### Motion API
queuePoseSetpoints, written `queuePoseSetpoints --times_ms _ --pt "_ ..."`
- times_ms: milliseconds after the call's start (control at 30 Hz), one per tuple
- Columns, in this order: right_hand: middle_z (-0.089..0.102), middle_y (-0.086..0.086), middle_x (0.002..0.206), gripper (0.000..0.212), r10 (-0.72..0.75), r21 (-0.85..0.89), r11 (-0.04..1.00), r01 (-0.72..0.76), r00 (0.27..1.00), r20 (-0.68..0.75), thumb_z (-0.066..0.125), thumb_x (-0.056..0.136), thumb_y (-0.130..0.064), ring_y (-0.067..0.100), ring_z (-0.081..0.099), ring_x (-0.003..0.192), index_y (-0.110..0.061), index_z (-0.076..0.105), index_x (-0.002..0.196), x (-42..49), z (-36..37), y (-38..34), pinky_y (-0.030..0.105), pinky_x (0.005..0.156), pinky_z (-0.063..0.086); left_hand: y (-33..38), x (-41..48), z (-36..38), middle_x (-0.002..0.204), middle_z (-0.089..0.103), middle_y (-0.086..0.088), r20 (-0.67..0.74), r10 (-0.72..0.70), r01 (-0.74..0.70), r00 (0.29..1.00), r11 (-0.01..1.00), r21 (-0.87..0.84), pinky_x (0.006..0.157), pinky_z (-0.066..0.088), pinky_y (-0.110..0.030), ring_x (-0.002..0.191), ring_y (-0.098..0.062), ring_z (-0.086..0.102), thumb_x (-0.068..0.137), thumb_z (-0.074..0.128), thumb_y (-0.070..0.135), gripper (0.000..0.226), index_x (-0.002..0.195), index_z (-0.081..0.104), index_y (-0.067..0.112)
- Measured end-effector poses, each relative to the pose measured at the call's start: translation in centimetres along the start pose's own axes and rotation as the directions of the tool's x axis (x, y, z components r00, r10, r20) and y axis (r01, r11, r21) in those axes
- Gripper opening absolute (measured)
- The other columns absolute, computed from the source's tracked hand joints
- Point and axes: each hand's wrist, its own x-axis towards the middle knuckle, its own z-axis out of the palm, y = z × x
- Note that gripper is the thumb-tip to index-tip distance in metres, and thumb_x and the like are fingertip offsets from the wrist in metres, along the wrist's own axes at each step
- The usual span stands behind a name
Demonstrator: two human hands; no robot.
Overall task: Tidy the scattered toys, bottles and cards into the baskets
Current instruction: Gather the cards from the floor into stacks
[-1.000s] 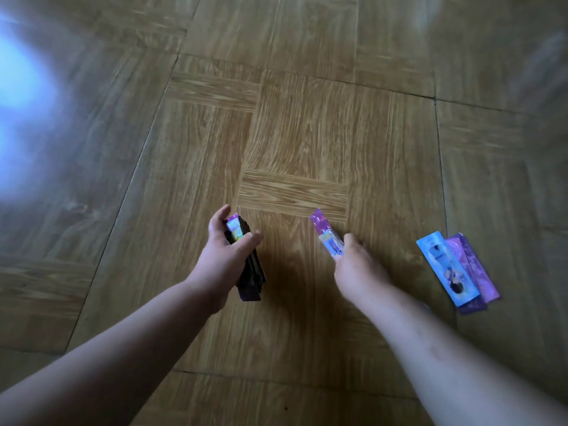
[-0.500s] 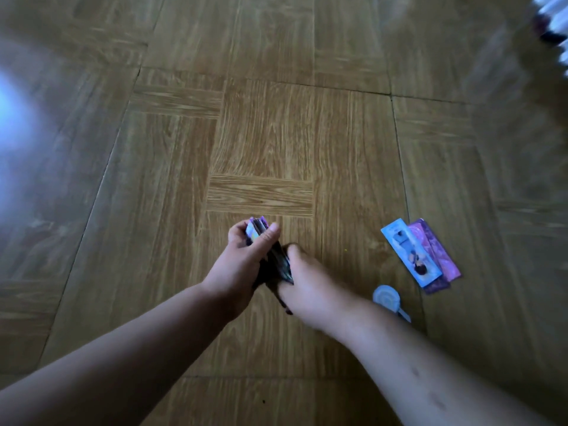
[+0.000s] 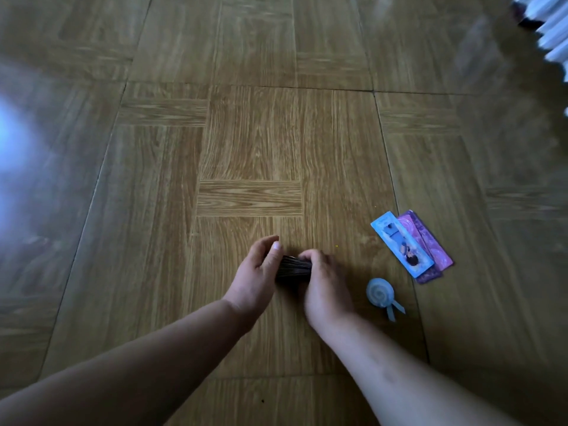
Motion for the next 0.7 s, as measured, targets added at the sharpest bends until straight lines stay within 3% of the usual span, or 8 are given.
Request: queuePoseSetpoints --times_ms 133,233,333,433,567,700 --pt "0.043 -0.001 0.13 0.044 -0.01 -0.078 0.997 0.005 0.997 -0.073 0.061 0.086 -0.014 0.025 0.039 0.122 -0.028 0.049 0.126 0.6 -0.3 0.8 0.032 0.104 0.032 0.5 0.6 -0.2 0.117 0.059 0.014 -0.03 0.01 -0.011 1.0 0.999 -0.042 0.078 0.038 -0.009 0.107 0.006 0.053 0.101 0.043 0.037 0.032 0.129 0.053 0.025" --pt "0.042 0.002 0.133 0.048 -0.024 0.027 0.999 0.026 0.996 -0.08 0.065 0.085 -0.015 0.024 0.036 0.127 -0.02 0.048 0.13 1.1 0.0 1.1 0.026 0.105 0.026 0.3 0.7 0.2 0.12 0.061 0.008 -0.024 0.015 -0.017 1.0 0.998 -0.066 0.081 0.04 -0.011 0.108 0.005 0.054 0.103 0.042 0.034 0.026 0.124 0.054 0.027" --pt "0.041 0.005 0.135 0.053 -0.087 0.137 0.986 0.098 0.993 -0.085 0.063 0.08 0.002 0.023 0.037 0.129 -0.012 0.048 0.13 0.8 0.6 0.7 0.019 0.102 0.027 0.0 0.7 0.5 0.133 0.055 0.004 -0.029 0.025 -0.027 0.999 0.997 -0.078 0.094 0.04 -0.015 0.12 -0.003 0.052 0.102 0.042 0.035 0.041 0.139 0.046 0.018" --pt "0.043 0.0 0.13 0.049 -0.144 0.162 0.975 0.155 0.987 -0.077 0.065 0.079 0.003 0.018 0.043 0.124 -0.017 0.053 0.121 0.6 0.6 1.2 0.019 0.102 0.033 -0.1 0.9 0.0 0.144 0.042 0.007 -0.061 0.039 -0.042 0.997 0.997 -0.058 0.111 0.032 -0.026 0.133 -0.007 0.04 0.1 0.043 0.04 0.055 0.15 0.032 0.021" --pt "0.047 -0.006 0.127 0.047 -0.162 0.136 0.978 0.157 0.986 0.028 0.064 0.084 -0.004 0.013 0.049 0.119 -0.026 0.055 0.124 0.7 -0.1 1.5 0.028 0.101 0.041 -0.7 0.9 -0.3 0.136 0.05 0.011 -0.081 0.063 -0.064 0.995 0.998 -0.016 0.094 0.035 -0.01 0.124 -0.001 0.045 0.1 0.048 0.035 0.046 0.144 0.044 0.023" --pt "0.049 -0.005 0.128 0.055 -0.127 0.181 0.974 0.134 0.991 -0.051 0.064 0.082 -0.002 0.013 0.045 0.123 -0.025 0.052 0.13 0.6 -0.1 2.0 0.019 0.102 0.034 -1.0 0.9 -0.1 0.122 0.059 0.016 -0.099 0.073 -0.072 0.992 0.997 0.006 0.08 0.04 0.002 0.113 0.009 0.052 0.1 0.052 0.028 0.033 0.133 0.055 0.025"
